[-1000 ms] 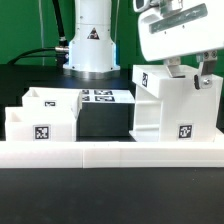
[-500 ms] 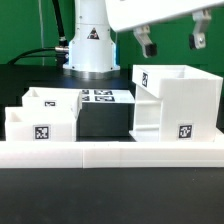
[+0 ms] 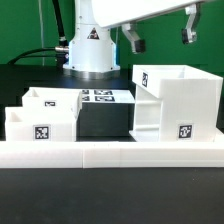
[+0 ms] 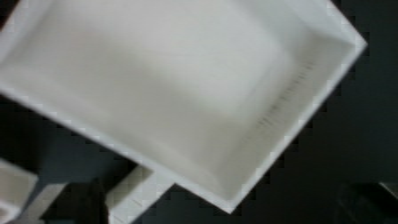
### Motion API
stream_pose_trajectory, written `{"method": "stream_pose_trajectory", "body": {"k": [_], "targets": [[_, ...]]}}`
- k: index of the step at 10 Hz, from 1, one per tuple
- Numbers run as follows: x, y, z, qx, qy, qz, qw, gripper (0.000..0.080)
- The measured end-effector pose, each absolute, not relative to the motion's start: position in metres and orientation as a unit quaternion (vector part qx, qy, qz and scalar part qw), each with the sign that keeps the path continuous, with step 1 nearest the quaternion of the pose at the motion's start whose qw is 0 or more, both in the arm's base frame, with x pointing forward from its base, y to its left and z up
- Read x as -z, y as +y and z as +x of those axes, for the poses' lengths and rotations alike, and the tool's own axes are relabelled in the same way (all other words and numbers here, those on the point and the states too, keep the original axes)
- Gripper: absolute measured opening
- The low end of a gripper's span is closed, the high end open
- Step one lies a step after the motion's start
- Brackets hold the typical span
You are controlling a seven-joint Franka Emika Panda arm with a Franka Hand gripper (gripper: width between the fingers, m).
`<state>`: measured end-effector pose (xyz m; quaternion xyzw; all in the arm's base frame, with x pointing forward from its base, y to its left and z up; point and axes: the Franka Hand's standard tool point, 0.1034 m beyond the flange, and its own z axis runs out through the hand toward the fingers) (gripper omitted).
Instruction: Assemble drawer
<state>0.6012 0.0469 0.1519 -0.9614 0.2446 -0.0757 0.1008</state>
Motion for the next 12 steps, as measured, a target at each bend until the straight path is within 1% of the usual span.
{"method": "stream_pose_trajectory", "body": {"k": [3,4,6,8,9,10,12], "targets": [[-0.141,0.009,0.592,0.087,0.071,-0.991,0.067,0.0648],[-0.136,-0.004,0.589,0.088,0.049,-0.993,0.061,0.0648],[-0.137,-0.001,0.589,0.087,0.068,-0.992,0.064,0.0648],[-0.135,-0.005,0.588,0.088,0.057,-0.993,0.061,0.0648],[-0.128,-0.021,0.582,0.091,0.013,-0.995,0.047,0.0648],[-0.12,-0.038,0.575,0.09,-0.001,-0.995,0.038,0.0648],[-0.107,-0.064,0.569,0.086,-0.024,-0.996,0.028,0.0648]]}}
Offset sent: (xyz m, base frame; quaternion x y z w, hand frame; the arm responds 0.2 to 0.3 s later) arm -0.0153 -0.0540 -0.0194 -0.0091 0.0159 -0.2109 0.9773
